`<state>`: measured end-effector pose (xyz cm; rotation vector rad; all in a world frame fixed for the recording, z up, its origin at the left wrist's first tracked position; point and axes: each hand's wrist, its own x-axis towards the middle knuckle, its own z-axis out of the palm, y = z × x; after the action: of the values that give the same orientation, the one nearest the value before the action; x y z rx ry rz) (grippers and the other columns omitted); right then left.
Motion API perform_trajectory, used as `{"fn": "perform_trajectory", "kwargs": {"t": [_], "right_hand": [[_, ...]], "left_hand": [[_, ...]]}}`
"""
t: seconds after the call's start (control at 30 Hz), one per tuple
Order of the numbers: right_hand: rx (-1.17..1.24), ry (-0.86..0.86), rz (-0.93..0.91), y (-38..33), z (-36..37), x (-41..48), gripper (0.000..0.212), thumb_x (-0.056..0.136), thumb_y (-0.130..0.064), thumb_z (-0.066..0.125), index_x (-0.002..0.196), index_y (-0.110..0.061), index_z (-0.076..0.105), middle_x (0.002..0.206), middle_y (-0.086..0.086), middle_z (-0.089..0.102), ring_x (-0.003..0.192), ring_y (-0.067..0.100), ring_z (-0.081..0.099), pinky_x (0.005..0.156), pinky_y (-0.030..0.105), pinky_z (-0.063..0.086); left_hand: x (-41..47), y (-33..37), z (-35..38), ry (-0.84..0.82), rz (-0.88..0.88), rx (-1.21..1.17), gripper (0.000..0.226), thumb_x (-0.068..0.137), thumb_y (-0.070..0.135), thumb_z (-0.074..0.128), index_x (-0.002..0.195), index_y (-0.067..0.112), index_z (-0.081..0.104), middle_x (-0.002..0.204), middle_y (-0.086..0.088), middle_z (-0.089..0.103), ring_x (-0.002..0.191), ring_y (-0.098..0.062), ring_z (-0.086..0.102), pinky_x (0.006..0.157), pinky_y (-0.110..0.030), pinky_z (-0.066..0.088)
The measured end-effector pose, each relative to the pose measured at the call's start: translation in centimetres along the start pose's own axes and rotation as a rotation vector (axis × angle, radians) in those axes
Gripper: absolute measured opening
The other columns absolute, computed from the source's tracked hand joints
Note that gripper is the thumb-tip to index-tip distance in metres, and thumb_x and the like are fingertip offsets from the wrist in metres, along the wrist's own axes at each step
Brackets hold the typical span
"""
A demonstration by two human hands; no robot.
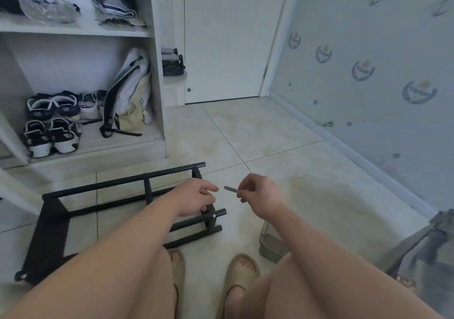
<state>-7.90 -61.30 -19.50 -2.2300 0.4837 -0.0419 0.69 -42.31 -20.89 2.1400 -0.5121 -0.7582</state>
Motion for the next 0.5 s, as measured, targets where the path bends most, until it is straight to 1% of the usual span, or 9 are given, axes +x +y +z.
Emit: {"fn": "perform_trajectory", "kwargs": {"t": [0.07,0.1,0.17,0.23,0.27,0.3,0.37,0.43,0.5], "right_hand": [[0.027,-0.064,0.012,-0.7,0.7,-0.4,0.015,0.086,-0.004,0.068,0.079,-0.017,0.065,0.069,-0.001,0.069,0.053,-0.002,0.06,0.05,0.013,0.042],[0.03,-0.088,0.015,-0.9,1.1,-0.5,0.014,0.085,-0.005,0.069,0.079,-0.017,0.065,0.069,-0.001,0.07,0.056,0.001,0.062,0.055,0.017,0.047],[0.039,-0.11,0.011,-1.3,1.7,-0.7,0.014,0.085,-0.005,0.07,0.079,-0.017,0.065,0.07,0.0,0.071,0.063,0.008,0.065,0.062,0.026,0.05],[0.056,-0.112,0.001,-1.7,2.3,-0.8,0.013,0.087,-0.008,0.07,0.081,-0.017,0.063,0.073,0.0,0.073,0.063,0.009,0.066,0.061,0.028,0.05],[0.056,-0.116,-0.001,-1.9,2.6,-0.8,0.012,0.087,-0.009,0.07,0.082,-0.017,0.062,0.077,0.002,0.074,0.064,0.01,0.067,0.061,0.029,0.05],[0.046,-0.119,-0.003,-2.0,2.9,-0.8,0.011,0.087,-0.011,0.07,0.082,-0.017,0.062,0.081,0.004,0.075,0.067,0.013,0.068,0.062,0.029,0.05],[-0.009,-0.104,-0.008,-2.1,3.5,-0.7,0.01,0.088,-0.016,0.069,0.083,-0.019,0.061,0.087,0.007,0.075,0.076,0.022,0.068,0.061,0.028,0.048],[-0.059,-0.082,0.0,-2.0,4.1,-0.4,0.009,0.09,-0.018,0.067,0.083,-0.02,0.061,0.088,0.008,0.074,0.077,0.025,0.066,0.057,0.026,0.045],[-0.061,-0.096,0.016,-2.0,4.8,0.0,0.009,0.091,-0.017,0.065,0.083,-0.02,0.061,0.087,0.009,0.074,0.074,0.024,0.064,0.055,0.026,0.045]], "left_hand": [[-0.7,0.0,-0.1,-0.009,0.02,-0.005,0.021,0.095,0.023,0.064,0.113,0.033,0.062,0.104,0.01,0.069,0.073,-0.007,0.068,0.059,-0.016,0.045],[-0.9,0.0,-0.1,-0.018,0.03,0.009,0.015,0.094,0.023,0.064,0.108,0.031,0.064,0.1,0.011,0.072,0.071,-0.006,0.068,0.058,-0.015,0.045],[-1.2,-0.2,-0.1,-0.004,0.059,0.028,0.007,0.095,0.022,0.063,0.094,0.028,0.067,0.084,0.011,0.075,0.066,-0.006,0.066,0.062,-0.021,0.049],[-1.4,-0.3,-0.3,0.057,0.082,0.039,0.016,0.097,0.022,0.061,0.083,0.027,0.067,0.07,0.012,0.072,0.06,-0.006,0.061,0.066,-0.024,0.052],[-1.4,-0.4,-0.4,0.091,0.086,0.061,0.019,0.097,0.023,0.062,0.079,0.027,0.067,0.068,0.012,0.07,0.057,-0.005,0.059,0.066,-0.024,0.051],[-1.4,-0.5,-0.5,0.117,0.09,0.089,0.019,0.096,0.024,0.062,0.077,0.026,0.068,0.068,0.011,0.07,0.057,-0.005,0.057,0.065,-0.025,0.05],[-1.1,-0.7,-0.8,0.144,0.095,0.145,0.018,0.094,0.024,0.062,0.078,0.023,0.07,0.074,0.008,0.07,0.061,-0.008,0.057,0.066,-0.029,0.049],[-0.7,-0.7,-1.0,0.144,0.108,0.223,0.016,0.094,0.021,0.061,0.084,0.023,0.072,0.08,0.008,0.069,0.071,-0.009,0.059,0.066,-0.026,0.046],[-0.1,-0.7,-1.0,0.123,0.129,0.317,0.017,0.095,0.017,0.06,0.095,0.025,0.075,0.091,0.009,0.07,0.086,-0.01,0.061,0.074,-0.025,0.046]]}}
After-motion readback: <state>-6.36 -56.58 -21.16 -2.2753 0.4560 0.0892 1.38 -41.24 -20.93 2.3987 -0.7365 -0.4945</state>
